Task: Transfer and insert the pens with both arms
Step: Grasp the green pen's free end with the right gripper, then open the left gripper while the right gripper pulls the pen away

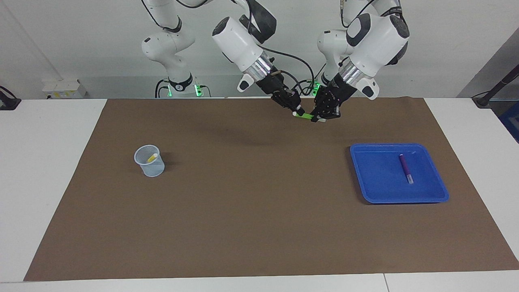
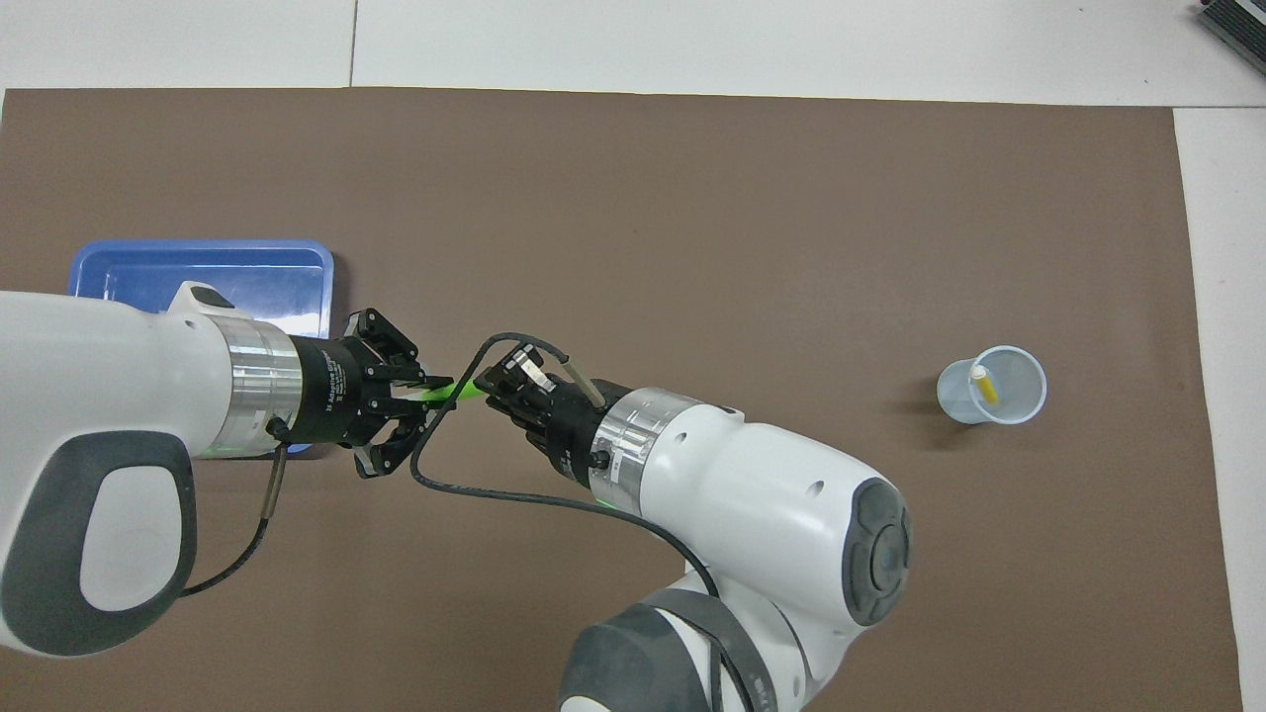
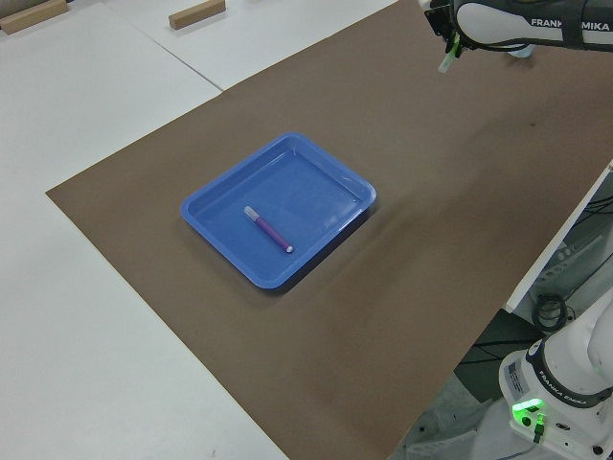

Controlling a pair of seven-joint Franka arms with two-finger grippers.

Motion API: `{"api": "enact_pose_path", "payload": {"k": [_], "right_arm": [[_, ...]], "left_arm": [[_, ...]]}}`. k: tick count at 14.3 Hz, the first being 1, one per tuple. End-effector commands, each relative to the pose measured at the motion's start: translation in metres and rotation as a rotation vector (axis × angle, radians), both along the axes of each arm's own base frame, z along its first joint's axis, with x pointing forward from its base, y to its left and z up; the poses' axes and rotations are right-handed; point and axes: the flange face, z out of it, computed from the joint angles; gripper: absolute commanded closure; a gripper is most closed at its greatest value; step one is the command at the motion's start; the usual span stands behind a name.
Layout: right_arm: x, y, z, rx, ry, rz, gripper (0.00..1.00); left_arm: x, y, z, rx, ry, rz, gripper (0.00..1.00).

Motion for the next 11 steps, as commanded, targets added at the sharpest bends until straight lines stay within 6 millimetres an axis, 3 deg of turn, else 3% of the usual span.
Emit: {"api": "enact_pose_path", "payload": {"k": [1, 7, 9, 10, 11], "right_arm": [[0.0078, -0.0023, 0.0019, 0.031, 0.001, -0.031, 1.0], [0.008, -0.0034, 0.0038, 0.033, -0.002, -0.032, 1.0], [0.009, -0.0049, 0.0048, 0.033, -0.004, -0.035, 1.0], [0.0094, -0.0059, 0.0057, 0.035, -0.004, -0.037, 1.0], [0.0092, -0.0057, 0.0056, 0.034, -0.004, -0.035, 1.0]], "left_arm": [[-0.0129, 0.0051, 0.0054, -0.009, 0.009, 0.0, 1.0], [-0.0133, 0.0052, 0.0054, -0.009, 0.006, -0.006, 0.99], [-0.0132, 0.0053, 0.0055, -0.009, 0.005, -0.005, 0.91], [-0.0133, 0.0052, 0.0054, -0.009, 0.006, -0.006, 0.79], [-0.0135, 0.0053, 0.0063, -0.009, 0.004, -0.005, 0.61]]}}
